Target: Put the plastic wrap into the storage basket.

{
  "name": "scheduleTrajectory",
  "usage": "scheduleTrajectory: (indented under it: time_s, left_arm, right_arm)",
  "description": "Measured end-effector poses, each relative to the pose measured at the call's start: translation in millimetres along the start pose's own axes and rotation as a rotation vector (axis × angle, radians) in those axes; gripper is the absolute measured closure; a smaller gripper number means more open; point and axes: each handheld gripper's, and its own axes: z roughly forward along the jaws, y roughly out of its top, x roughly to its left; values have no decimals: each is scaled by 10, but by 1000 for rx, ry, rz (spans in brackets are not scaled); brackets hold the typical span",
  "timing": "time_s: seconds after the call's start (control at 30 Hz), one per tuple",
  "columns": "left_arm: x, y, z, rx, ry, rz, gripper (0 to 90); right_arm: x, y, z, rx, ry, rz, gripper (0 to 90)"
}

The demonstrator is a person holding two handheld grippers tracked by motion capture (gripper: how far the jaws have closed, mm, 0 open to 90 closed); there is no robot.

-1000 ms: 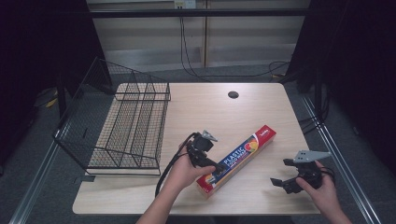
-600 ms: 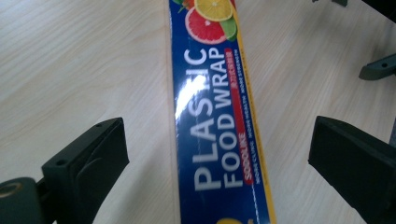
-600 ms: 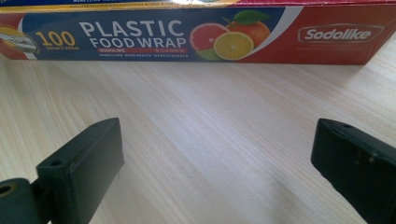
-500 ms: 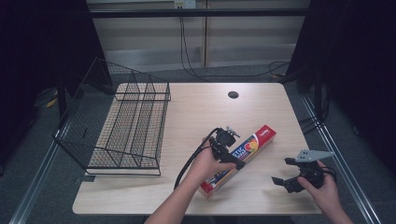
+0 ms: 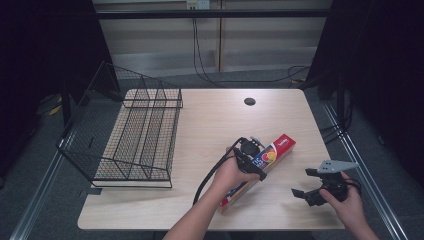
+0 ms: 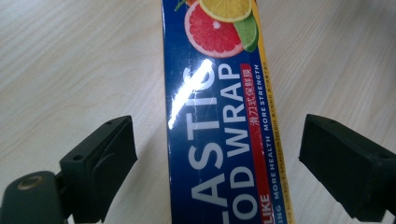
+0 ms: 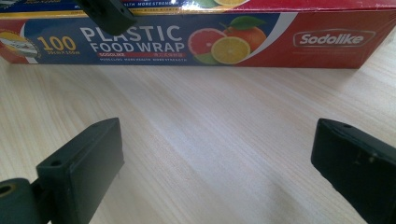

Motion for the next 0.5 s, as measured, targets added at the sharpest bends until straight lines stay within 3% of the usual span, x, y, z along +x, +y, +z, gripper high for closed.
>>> scheduleTrajectory:
  time_s: [0.03, 0.07, 0.5]
  left_arm:
    - [8, 9, 0, 23, 1, 20, 132]
    - [-7, 13, 14, 17, 2, 2, 131]
    - [-66, 72, 117, 39, 28, 12, 250]
  right_arm:
    - [-2, 1, 0, -2, 2, -1, 18]
    - [-2, 1, -2, -4, 2, 0, 18]
    - [-6, 3, -7, -5, 6, 1, 18]
